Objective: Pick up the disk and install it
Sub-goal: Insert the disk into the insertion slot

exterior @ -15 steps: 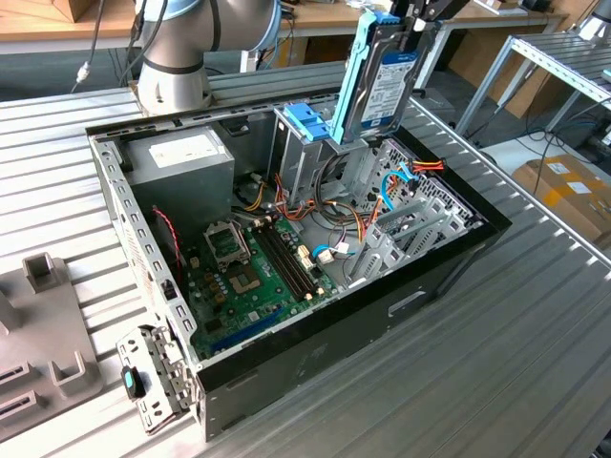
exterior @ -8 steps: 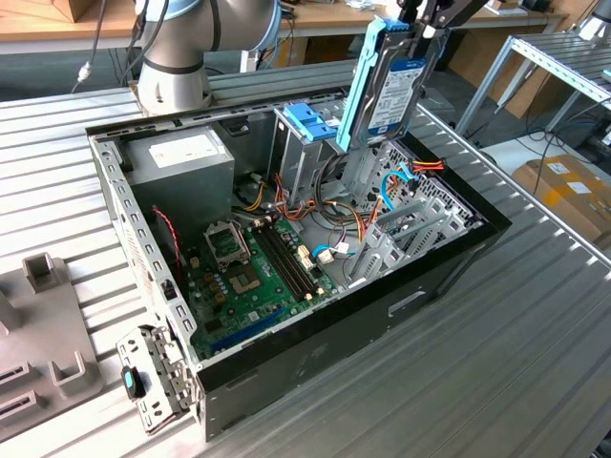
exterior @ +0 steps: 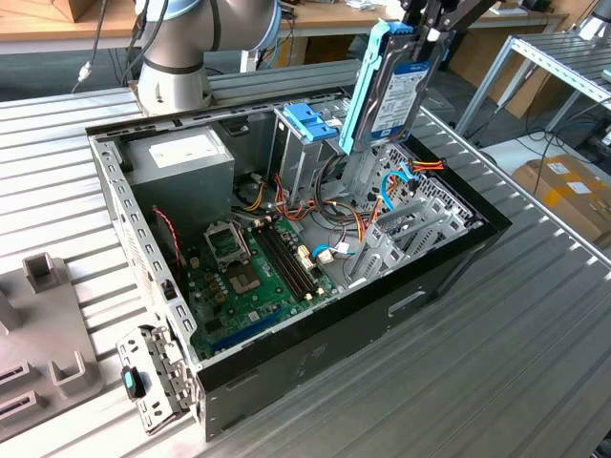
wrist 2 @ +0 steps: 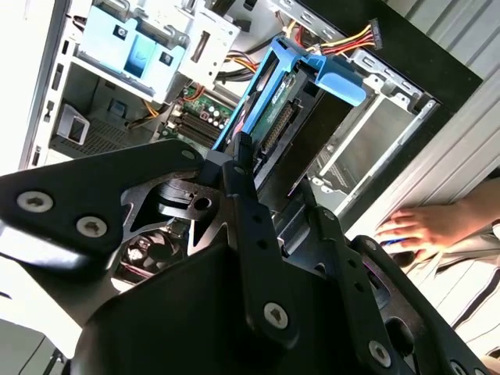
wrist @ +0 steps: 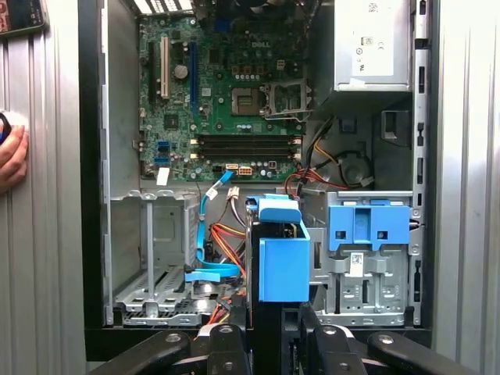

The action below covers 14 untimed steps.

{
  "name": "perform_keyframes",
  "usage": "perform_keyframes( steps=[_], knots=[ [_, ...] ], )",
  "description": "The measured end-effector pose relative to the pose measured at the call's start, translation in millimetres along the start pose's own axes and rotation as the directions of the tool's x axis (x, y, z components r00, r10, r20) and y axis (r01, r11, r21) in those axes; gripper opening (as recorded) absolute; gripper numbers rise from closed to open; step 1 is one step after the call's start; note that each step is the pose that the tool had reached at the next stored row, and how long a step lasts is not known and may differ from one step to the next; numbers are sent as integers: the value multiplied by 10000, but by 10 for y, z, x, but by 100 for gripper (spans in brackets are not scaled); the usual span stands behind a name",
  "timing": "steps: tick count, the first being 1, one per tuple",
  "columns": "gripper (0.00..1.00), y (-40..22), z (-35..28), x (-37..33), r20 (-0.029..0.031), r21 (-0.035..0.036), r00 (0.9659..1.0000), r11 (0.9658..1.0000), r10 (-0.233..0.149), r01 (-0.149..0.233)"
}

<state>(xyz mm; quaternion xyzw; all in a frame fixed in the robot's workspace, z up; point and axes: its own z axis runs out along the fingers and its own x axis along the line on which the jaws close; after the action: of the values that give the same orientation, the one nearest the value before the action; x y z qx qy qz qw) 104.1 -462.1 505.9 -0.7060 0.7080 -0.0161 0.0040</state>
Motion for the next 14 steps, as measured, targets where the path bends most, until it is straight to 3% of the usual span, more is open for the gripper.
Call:
perform_keyframes(
  steps=[14],
  knots=[
    [35, -1, 5, 225, 0, 0, 10000, 10000, 0, 0]
  ],
)
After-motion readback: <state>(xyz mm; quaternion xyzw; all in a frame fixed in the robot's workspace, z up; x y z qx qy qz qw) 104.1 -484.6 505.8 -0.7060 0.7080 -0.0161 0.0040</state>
